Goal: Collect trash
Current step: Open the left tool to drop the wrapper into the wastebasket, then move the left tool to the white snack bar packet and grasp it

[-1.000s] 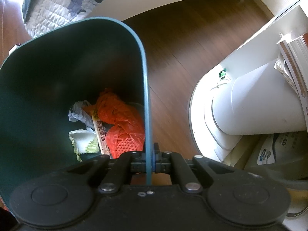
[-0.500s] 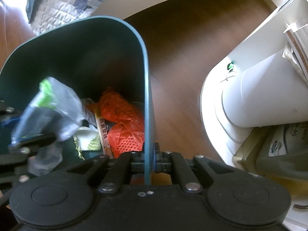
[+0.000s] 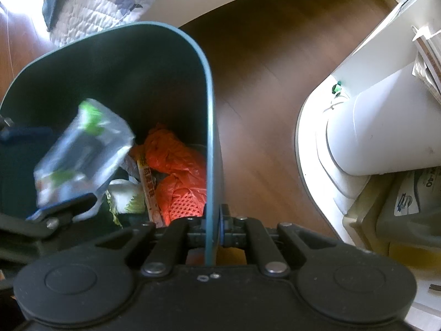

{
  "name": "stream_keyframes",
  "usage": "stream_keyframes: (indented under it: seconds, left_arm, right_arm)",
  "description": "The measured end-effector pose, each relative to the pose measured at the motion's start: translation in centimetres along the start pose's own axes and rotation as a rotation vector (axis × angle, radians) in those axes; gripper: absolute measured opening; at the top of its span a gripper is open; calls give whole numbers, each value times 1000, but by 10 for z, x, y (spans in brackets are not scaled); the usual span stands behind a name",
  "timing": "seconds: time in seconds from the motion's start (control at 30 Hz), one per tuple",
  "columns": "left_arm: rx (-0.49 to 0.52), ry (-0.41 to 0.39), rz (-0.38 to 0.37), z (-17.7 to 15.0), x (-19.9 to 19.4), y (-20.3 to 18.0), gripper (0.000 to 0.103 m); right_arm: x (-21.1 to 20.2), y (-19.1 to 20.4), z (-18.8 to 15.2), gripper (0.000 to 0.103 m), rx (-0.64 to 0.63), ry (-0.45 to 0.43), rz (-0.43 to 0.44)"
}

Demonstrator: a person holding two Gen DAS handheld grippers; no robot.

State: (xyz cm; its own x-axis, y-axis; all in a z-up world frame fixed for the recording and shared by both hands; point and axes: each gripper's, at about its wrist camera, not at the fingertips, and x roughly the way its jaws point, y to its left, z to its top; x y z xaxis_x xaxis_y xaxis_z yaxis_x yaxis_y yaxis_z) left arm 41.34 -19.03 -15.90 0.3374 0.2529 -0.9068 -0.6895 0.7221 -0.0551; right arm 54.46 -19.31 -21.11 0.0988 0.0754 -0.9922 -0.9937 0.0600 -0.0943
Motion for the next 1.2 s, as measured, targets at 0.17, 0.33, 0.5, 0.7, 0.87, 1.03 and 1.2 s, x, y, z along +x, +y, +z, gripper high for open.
stream_keyframes:
  seconds: [0.17, 0.33, 0.5, 0.7, 0.87, 1.03, 1.2]
  left_arm:
    - [28, -46, -14, -2, -22, 1, 75]
    - [-13, -122, -1, -6, -58, 28, 75]
    - [-117, -177, 75, -13, -86, 73, 75]
    - [-253, -154, 138, -28, -88, 119, 75]
    - [-325, -136, 190, -40, -86, 137, 75]
    - [-398, -110, 252, -57, -90, 154, 75]
    - [-469, -87, 317, -74, -95, 178, 75]
  right_arm:
    - [6, -1, 0, 4, -8, 19, 2]
    - [11, -4, -3, 4, -17, 46, -1]
    - [14, -9, -5, 10, -46, 76, 18]
    - [18, -11, -1, 36, -96, 93, 49]
    - [23, -12, 6, 53, -151, 59, 82]
    - [33, -1, 5, 46, -255, 34, 35]
    - [42, -7, 4, 12, -284, 26, -4]
